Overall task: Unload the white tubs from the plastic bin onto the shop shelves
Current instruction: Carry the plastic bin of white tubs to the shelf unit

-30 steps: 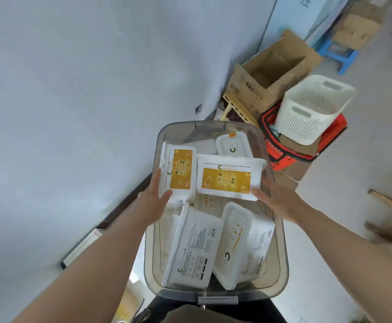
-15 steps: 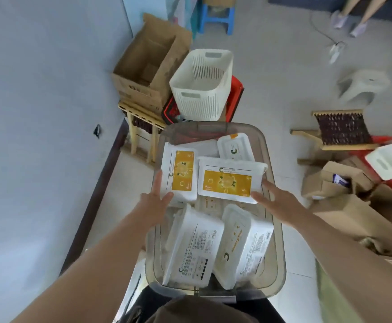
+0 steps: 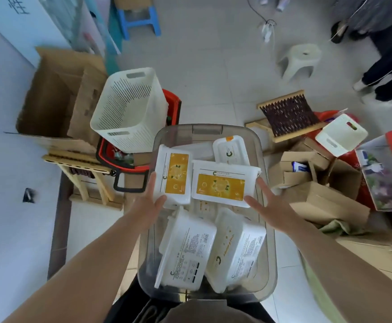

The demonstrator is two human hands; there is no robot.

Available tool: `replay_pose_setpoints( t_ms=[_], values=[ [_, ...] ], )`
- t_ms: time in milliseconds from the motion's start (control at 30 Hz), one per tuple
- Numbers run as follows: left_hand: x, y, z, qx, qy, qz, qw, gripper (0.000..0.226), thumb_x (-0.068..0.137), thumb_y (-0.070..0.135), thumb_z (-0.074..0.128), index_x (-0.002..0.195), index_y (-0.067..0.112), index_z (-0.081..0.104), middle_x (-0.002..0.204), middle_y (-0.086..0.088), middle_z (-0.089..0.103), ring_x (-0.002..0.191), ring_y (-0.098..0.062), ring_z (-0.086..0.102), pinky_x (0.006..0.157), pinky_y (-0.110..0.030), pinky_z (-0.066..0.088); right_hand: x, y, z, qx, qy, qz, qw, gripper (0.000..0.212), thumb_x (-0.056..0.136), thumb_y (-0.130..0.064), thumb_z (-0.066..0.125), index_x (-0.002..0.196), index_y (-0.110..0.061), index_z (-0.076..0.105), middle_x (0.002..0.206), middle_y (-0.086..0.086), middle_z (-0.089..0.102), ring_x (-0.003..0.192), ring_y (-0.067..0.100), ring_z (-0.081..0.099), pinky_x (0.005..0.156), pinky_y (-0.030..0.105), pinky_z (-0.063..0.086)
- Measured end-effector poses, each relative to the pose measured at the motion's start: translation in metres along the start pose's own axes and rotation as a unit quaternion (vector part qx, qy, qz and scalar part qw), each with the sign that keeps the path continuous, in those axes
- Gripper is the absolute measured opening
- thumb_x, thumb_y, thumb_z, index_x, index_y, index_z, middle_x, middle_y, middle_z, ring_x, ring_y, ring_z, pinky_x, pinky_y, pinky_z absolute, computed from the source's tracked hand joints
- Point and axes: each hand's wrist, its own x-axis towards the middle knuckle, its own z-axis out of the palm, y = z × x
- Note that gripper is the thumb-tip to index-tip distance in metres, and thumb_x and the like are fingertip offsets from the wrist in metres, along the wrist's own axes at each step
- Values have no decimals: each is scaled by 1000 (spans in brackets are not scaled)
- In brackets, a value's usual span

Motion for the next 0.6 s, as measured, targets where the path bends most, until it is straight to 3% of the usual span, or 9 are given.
replay_pose_setpoints(
  t_ms=[67,133,200,300,367,467,600],
  values=[
    [20,14,-11,23,-4,21,1000,72,99,45,32,145,38,-24,106,-14,65,61,-17,61,48,-25,44,9,-3,-9,4,13,13,1000,86,78,-76,37,149,-43,-1,120,13,63,91,24,63,65,25,39],
    [41,26,-25,24,-11,48,999,74,99,46,33,144,41,-25,120,-17,62,74,-23,66,62,-32,53,18,-8,-17,7,26,30,999,84,81,-74,37,149,-42,-1,124,14,61,99,28,63,68,27,39],
    [61,37,-42,49,-22,64,996,75,98,49,32,140,44,-30,115,-23,62,67,-24,66,59,-36,55,25,-15,-25,17,46,39,998,85,79,-77,36,148,-44,-1,123,15,62,99,30,65,65,26,40],
    [85,64,-73,74,-29,80,994,76,98,50,31,137,46,-34,112,-28,61,49,-16,55,43,-31,48,38,-29,-44,33,79,43,995,89,74,-84,33,147,-46,-1,103,15,70,79,27,69,56,23,45],
    [100,81,-91,76,-28,105,991,75,98,50,31,138,47,-32,125,-26,55,54,-15,60,47,-26,46,48,-38,-61,39,96,43,994,91,70,-87,30,146,-47,-2,95,12,70,62,21,66,55,28,51],
    [124,102,-109,75,-26,140,987,74,97,51,31,137,49,-32,136,-21,51,66,-19,68,59,-30,54,61,-47,-80,42,119,34,991,91,70,-87,30,146,-47,-1,116,9,66,58,10,61,63,33,53],
    [154,126,-121,82,-28,153,984,75,97,51,32,138,47,-31,130,-16,57,79,-24,70,71,-37,59,77,-54,-104,56,127,44,989,91,71,-84,32,147,-43,3,126,12,61,64,4,55,70,34,48]
  ],
)
